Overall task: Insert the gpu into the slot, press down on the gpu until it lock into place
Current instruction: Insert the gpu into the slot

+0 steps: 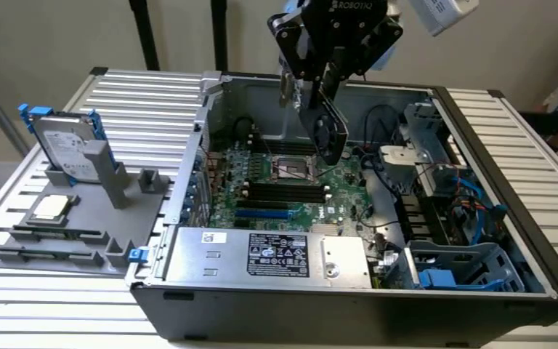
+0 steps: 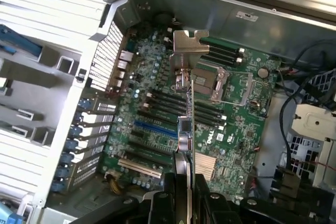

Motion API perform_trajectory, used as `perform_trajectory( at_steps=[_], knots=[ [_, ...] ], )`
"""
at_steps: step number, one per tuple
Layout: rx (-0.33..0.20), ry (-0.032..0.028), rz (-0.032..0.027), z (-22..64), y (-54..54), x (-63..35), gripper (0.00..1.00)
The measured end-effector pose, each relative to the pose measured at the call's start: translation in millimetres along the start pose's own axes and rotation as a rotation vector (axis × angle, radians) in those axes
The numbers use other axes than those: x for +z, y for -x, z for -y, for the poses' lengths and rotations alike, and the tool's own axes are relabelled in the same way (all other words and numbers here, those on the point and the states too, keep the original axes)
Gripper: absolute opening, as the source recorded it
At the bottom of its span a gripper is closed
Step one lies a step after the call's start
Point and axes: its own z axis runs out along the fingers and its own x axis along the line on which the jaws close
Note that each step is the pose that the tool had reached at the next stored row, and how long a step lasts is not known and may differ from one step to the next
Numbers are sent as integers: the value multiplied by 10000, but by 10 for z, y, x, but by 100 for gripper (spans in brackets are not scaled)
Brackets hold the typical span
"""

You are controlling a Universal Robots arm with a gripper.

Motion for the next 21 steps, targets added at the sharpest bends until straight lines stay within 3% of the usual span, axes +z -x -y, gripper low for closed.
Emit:
perform_trajectory(
  at_steps=[21],
  knots=[
    [-3639, -102, -287, 0, 0, 0, 26]
  ],
)
